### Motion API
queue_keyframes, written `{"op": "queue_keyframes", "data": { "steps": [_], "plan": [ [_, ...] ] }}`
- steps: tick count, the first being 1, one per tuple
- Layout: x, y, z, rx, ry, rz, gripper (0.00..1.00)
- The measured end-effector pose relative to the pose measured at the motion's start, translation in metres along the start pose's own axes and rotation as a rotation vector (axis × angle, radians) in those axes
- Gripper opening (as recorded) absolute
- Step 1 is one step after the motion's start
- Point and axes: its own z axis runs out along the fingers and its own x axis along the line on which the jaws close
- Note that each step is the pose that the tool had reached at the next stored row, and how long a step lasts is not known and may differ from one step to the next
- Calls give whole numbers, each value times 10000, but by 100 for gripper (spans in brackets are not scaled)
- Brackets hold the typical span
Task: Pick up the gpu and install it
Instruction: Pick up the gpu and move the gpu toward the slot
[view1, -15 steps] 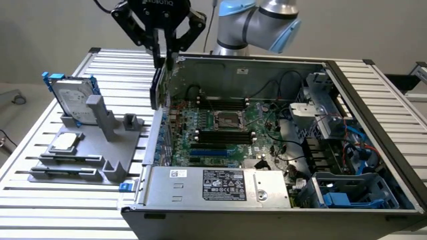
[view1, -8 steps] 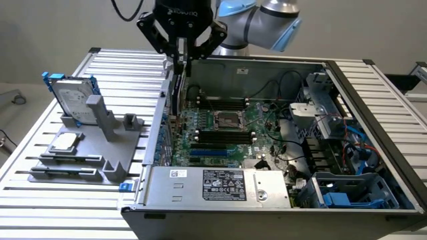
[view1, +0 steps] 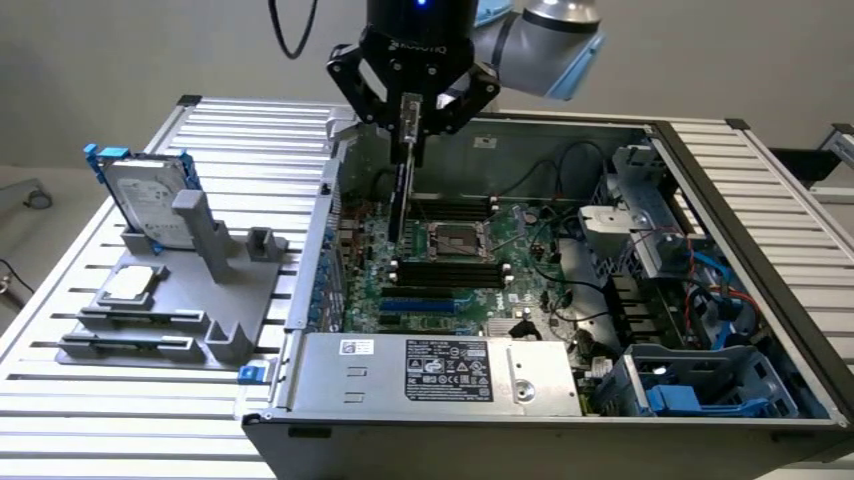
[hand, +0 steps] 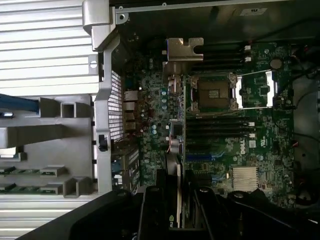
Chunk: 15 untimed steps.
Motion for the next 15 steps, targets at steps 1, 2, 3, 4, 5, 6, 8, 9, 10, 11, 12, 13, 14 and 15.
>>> {"op": "queue_keyframes", "data": {
  "steps": [1, 2, 3, 4, 5, 6, 8, 9, 10, 11, 12, 13, 14, 15],
  "plan": [
    [-44, 6, 16, 10, -1, -1, 27],
    [-87, 13, 32, 18, -1, -1, 27],
    [-132, 19, 48, 27, -2, -2, 27],
    [-176, 26, 64, 37, -2, -2, 27],
    [-219, 32, 79, 47, -3, -3, 27],
    [-259, 38, 96, 56, -3, -5, 27],
    [-317, 47, 130, 82, -3, -24, 27],
    [-335, 50, 148, 95, -2, -51, 27],
    [-349, 51, 165, 109, 0, -86, 27],
    [-362, 53, 182, 125, 3, -125, 27],
    [-374, 55, 200, 138, 5, -168, 27],
    [-383, 57, 217, 148, 9, -214, 27],
    [-392, 58, 233, 156, 12, -260, 27],
    [-402, 60, 253, 160, 15, -307, 27]
  ]
}}
